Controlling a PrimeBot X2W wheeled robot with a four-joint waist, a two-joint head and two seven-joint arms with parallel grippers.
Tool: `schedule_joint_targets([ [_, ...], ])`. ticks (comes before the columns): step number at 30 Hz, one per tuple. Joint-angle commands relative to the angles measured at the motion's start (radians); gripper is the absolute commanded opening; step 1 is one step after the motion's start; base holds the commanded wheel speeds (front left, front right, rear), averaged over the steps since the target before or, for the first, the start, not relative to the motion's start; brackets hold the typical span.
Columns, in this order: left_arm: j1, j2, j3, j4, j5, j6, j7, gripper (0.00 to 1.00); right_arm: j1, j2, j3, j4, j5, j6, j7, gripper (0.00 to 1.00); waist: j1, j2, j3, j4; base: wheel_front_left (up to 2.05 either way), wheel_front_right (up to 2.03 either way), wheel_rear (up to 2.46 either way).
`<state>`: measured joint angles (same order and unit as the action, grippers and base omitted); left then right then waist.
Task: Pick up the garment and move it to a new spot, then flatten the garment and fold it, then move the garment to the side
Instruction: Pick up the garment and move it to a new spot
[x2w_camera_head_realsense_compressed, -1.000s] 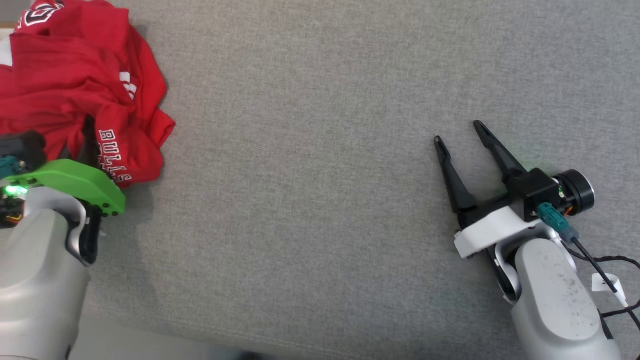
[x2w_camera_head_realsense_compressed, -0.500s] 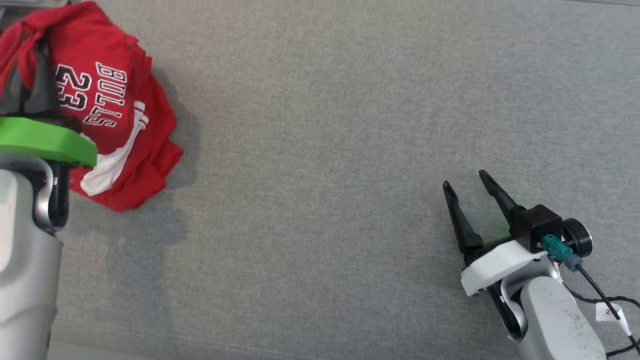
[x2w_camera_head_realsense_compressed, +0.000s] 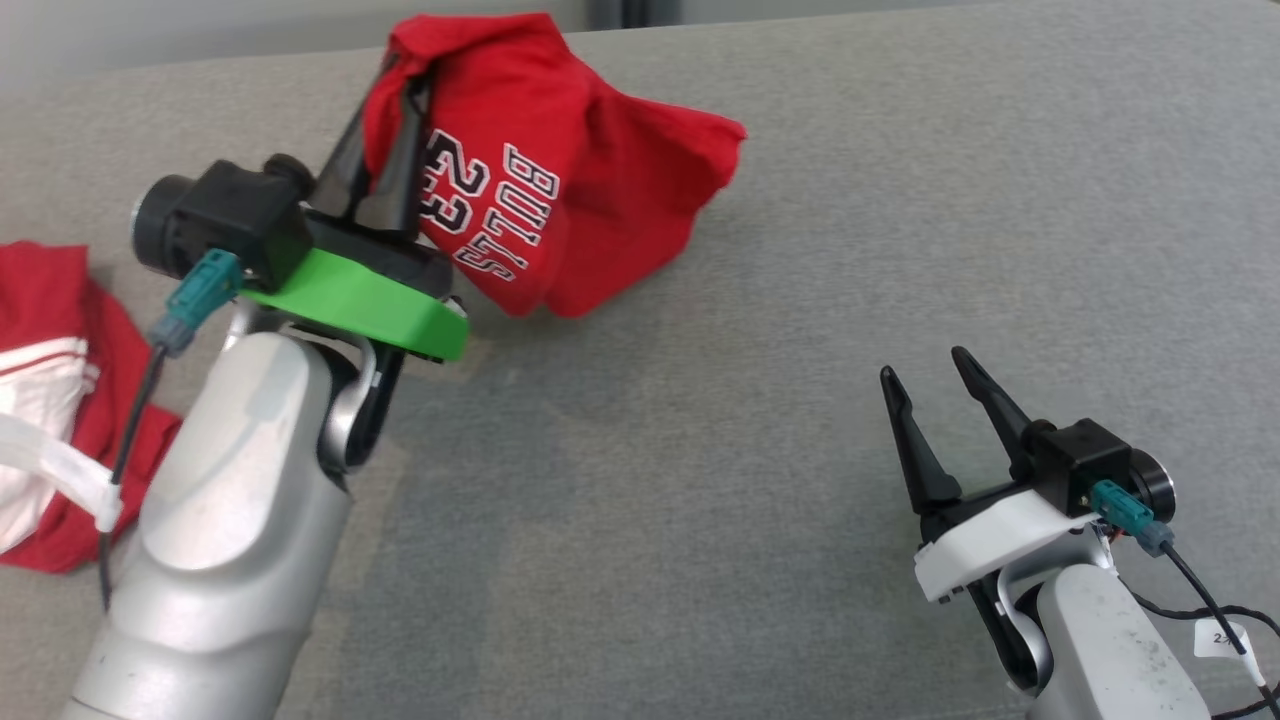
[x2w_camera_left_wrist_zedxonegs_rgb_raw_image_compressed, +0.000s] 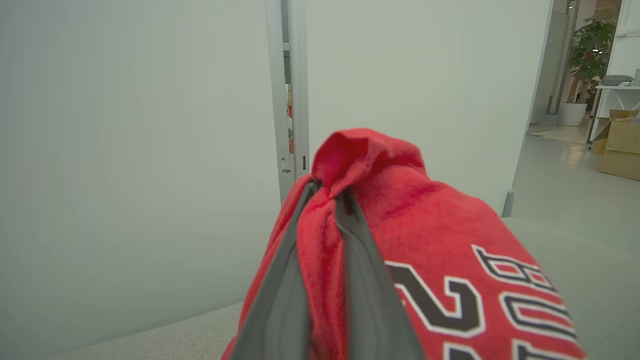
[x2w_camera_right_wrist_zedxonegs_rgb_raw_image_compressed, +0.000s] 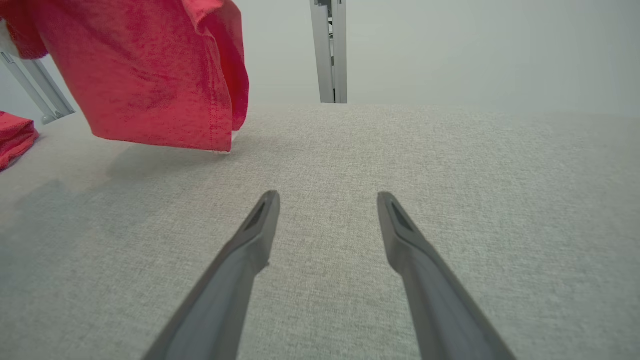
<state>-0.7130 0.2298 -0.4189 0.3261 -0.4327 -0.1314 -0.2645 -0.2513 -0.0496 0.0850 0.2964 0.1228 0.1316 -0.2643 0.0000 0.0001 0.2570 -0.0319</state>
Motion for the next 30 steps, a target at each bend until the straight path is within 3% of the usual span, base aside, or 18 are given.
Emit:
schedule_joint_targets([
  [1,-0.008,-0.006,-0.013,0.010,-0.013,0.002,0.000,0.00,0.015,-0.002,0.010,-0.005,0.006,-0.002,0.000,1.00,0.0000,-0.0001,-0.005,-0.140,0.00,0.00,0.00],
  [7,0.027,-0.070,-0.104,0.076,-0.034,0.002,0.000,0.00,0.019,-0.003,0.016,-0.019,0.022,-0.002,0.000,1.00,0.0000,-0.0001,0.019,-0.195,0.00,0.00,0.00],
  [8,0.037,-0.076,-0.113,0.090,-0.029,0.002,0.000,0.26,0.020,-0.003,0.014,-0.019,0.026,-0.002,0.000,1.00,0.0000,-0.0001,0.021,-0.196,0.00,0.00,0.00],
  [9,0.046,-0.080,-0.112,0.100,-0.025,0.002,0.000,1.00,0.021,-0.002,0.013,-0.019,0.027,-0.002,0.000,1.00,0.0000,-0.0001,0.022,-0.197,0.00,0.00,0.00],
  [14,0.124,-0.092,-0.060,0.134,0.006,0.002,0.000,1.00,0.025,-0.002,0.008,-0.016,0.035,-0.002,0.000,1.00,0.0000,-0.0001,0.013,-0.173,0.00,0.00,0.00],
  [24,0.352,-0.109,0.222,0.075,0.125,0.006,0.000,1.00,0.045,-0.003,-0.031,-0.005,0.028,-0.002,0.000,1.00,0.0000,-0.0001,-0.069,-0.063,0.00,0.00,0.00],
  [30,0.503,-0.126,0.318,0.028,0.192,0.003,0.000,1.00,0.078,-0.003,-0.043,0.007,0.028,-0.002,0.000,1.00,0.0000,-0.0001,-0.119,-0.021,0.00,0.00,0.00],
])
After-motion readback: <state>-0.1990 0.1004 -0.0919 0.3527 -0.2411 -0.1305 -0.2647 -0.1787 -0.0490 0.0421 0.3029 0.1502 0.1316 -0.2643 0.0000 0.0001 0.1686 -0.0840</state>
